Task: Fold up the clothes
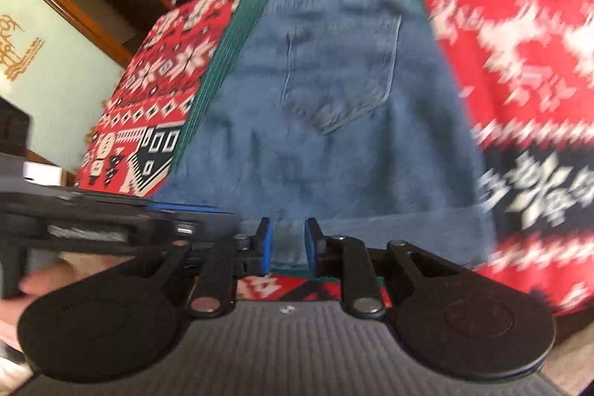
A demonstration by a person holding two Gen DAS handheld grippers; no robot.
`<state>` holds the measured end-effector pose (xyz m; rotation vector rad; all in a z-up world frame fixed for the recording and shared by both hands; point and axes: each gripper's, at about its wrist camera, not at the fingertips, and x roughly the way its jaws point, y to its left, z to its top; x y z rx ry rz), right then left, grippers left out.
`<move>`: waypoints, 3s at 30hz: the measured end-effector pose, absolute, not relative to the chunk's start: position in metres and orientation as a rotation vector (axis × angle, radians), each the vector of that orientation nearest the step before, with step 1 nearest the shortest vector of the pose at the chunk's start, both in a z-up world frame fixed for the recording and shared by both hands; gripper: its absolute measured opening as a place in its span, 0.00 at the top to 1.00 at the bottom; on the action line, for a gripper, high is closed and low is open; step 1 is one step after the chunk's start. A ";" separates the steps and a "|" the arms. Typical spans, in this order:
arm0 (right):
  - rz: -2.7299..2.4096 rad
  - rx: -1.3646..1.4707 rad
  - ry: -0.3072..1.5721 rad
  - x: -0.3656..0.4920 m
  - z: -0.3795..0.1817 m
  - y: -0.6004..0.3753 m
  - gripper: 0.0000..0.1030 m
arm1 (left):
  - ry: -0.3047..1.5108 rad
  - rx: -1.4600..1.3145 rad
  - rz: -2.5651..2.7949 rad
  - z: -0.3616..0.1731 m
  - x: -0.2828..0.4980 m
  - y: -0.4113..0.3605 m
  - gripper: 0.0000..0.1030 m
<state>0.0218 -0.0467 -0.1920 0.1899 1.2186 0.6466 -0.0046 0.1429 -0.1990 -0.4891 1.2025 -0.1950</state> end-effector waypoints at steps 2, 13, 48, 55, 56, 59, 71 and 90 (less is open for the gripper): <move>0.632 0.239 1.264 0.027 -0.204 -0.051 0.83 | 1.213 -0.526 -0.198 -0.207 -0.004 0.146 0.76; 0.491 0.355 1.279 0.048 -0.213 -0.127 1.00 | 1.237 -0.708 -0.194 -0.225 -0.023 0.189 0.97; 0.459 0.358 1.228 0.044 -0.206 -0.160 1.00 | 1.216 -0.542 -0.013 -0.210 -0.043 0.212 0.97; 0.480 0.323 1.172 0.034 -0.199 -0.159 1.00 | 1.184 -0.473 0.001 -0.204 -0.046 0.201 0.97; 0.481 0.312 1.156 0.032 -0.195 -0.158 0.99 | 1.175 -0.461 0.001 -0.201 -0.047 0.197 0.97; 0.483 0.262 1.093 0.024 -0.181 -0.151 0.79 | 1.105 -0.339 -0.008 -0.180 -0.050 0.181 0.90; 0.507 -0.249 0.809 0.019 -0.173 -0.052 0.23 | 0.913 -0.040 0.012 -0.180 -0.005 0.133 0.45; 0.444 -0.202 0.931 0.028 -0.223 -0.056 0.00 | 0.950 0.019 0.031 -0.223 -0.001 0.120 0.05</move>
